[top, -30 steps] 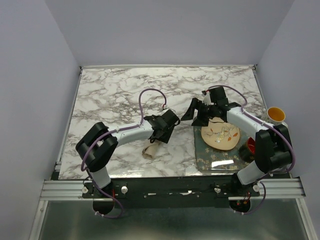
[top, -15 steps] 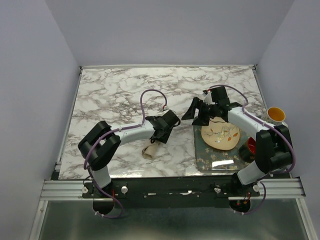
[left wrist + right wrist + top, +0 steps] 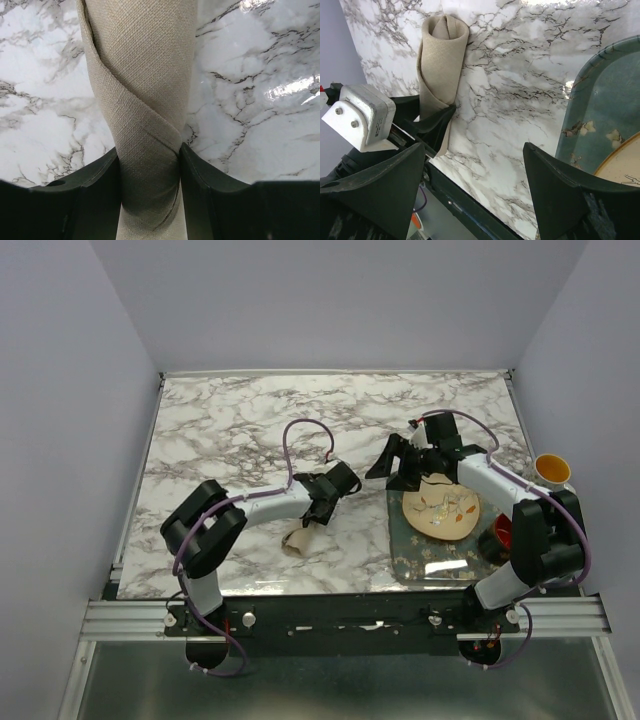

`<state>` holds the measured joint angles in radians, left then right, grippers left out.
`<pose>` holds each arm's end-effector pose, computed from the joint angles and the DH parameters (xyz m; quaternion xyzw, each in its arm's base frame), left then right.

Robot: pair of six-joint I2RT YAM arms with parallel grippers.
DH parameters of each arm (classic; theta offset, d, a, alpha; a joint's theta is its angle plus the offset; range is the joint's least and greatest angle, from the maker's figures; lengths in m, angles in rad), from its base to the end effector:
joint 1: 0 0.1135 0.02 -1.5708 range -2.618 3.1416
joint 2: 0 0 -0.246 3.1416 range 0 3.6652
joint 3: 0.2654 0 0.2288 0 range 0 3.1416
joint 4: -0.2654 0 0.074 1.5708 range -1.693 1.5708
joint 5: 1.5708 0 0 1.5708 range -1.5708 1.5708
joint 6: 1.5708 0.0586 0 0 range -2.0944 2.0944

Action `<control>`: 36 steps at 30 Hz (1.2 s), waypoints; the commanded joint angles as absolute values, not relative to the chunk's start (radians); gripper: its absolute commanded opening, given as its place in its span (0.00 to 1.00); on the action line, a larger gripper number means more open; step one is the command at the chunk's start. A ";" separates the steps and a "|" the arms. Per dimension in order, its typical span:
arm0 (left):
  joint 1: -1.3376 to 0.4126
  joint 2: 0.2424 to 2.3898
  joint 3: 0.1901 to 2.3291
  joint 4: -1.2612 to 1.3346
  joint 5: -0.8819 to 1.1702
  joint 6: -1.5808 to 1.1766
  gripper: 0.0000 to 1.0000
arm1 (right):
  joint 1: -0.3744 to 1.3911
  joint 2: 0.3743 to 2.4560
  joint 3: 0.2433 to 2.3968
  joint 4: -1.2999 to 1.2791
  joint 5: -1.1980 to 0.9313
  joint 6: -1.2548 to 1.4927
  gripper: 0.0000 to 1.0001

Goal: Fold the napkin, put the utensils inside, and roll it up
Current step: Neatly place the rolled napkin to the corner

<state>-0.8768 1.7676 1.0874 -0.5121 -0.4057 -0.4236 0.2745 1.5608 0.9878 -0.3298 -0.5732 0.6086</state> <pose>0.2255 -0.2348 0.1437 0.1792 0.9459 0.0459 0.2664 0.2916 0.1151 0.1935 0.0593 0.9090 0.3758 0.1702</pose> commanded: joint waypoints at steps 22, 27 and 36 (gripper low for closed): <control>-0.473 1.972 1.373 -0.488 -0.535 -0.056 0.42 | 0.196 1.493 1.009 -0.318 -0.666 0.592 0.87; -0.356 2.025 1.446 -0.431 -0.470 0.057 0.43 | 0.187 1.476 0.994 -0.316 -0.672 0.581 0.87; -0.227 2.144 1.586 -0.425 -0.318 0.198 0.43 | 0.186 1.473 1.003 -0.316 -0.696 0.580 0.87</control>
<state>-0.2569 2.1078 1.5261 -0.4385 -0.4290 0.1036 0.1894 1.4975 0.9894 -0.3302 -0.6590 0.5999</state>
